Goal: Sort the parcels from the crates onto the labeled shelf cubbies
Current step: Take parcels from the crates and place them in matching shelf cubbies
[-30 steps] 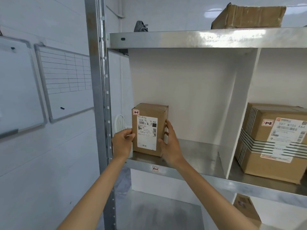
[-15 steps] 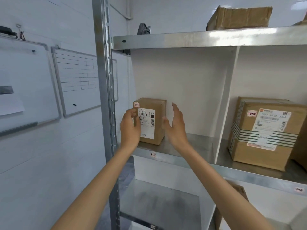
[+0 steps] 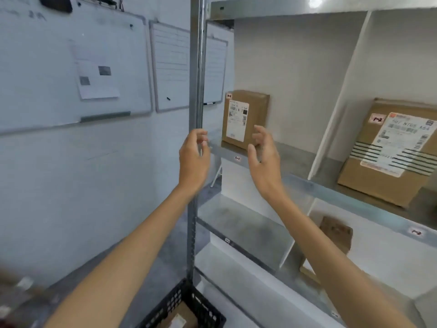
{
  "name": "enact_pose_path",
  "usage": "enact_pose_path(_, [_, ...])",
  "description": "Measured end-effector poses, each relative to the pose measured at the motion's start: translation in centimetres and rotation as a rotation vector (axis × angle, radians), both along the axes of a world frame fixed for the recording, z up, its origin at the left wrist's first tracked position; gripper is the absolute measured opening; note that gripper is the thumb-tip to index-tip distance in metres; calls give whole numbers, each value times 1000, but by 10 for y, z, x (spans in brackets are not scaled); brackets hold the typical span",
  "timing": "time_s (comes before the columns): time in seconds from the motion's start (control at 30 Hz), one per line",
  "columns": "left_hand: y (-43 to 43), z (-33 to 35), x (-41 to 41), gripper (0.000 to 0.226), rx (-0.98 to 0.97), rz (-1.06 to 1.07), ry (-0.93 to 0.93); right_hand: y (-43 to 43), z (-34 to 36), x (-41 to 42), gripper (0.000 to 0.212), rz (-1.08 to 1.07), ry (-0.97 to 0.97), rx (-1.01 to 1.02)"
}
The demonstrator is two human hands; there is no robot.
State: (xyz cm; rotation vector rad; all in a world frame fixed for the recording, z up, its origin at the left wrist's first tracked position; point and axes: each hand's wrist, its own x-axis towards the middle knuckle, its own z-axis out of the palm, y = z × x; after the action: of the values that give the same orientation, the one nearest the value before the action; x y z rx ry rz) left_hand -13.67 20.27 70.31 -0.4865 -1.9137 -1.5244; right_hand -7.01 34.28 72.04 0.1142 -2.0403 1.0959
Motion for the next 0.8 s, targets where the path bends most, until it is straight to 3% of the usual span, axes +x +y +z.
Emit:
enact_pose_path(0.17, [-40, -82, 57, 23, -6, 104, -149, -27, -81, 40, 33, 176, -142, 9])
enact_pose_path(0.4, [-106, -213, 105, 21, -137, 244, -517, -65, -212, 45, 27, 383, -619, 18])
enact_pose_path(0.8, [-161, -376, 77, 18, -99, 351, -1022, -86, -391, -37, 19, 458, -1157, 99])
